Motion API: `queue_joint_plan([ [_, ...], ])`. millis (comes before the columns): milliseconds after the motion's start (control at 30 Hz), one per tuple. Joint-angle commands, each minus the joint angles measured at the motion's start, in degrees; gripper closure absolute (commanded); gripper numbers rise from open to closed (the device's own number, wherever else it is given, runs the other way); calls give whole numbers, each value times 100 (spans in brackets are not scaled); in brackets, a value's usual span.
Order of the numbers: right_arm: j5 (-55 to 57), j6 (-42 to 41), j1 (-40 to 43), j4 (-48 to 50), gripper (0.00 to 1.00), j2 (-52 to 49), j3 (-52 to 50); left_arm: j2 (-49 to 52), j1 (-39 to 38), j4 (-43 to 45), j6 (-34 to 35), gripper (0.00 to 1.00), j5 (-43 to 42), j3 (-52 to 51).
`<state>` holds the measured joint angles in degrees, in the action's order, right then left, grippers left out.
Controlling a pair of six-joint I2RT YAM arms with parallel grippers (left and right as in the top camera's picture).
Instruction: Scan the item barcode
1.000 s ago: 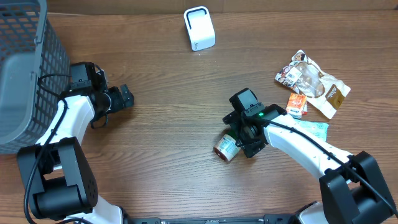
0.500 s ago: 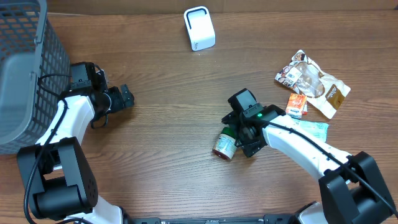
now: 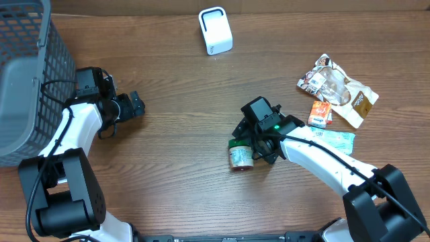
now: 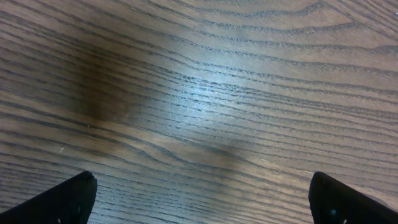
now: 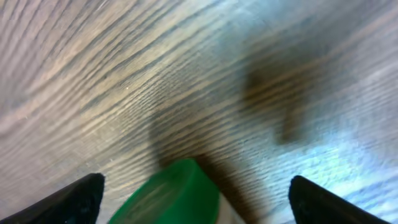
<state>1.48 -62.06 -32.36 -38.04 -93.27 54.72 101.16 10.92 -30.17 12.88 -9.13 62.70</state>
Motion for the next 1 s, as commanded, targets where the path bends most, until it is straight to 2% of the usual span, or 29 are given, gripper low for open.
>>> queue_joint_plan([
  [0, 68, 1491, -15, 28, 0, -17, -31, 35, 31, 20, -111, 0, 76, 79],
  [200, -201, 3482, 44, -240, 1, -15, 632, 35, 31, 20, -111, 0, 74, 79],
  [400, -321, 4583, 87, -1117, 0, -17, 1919, 35, 31, 20, -111, 0, 76, 79],
  [567, -461, 5147, 79, -1445, 1, -35, 2177, 35, 31, 20, -111, 0, 74, 79],
  [767, -516, 5744, -24, -1926, 0, -514, 2170, 35, 31, 20, -111, 0, 76, 79],
  [967, -780, 5761, -271, -2087, 1, -1097, 2170, 35, 31, 20, -111, 0, 76, 79],
])
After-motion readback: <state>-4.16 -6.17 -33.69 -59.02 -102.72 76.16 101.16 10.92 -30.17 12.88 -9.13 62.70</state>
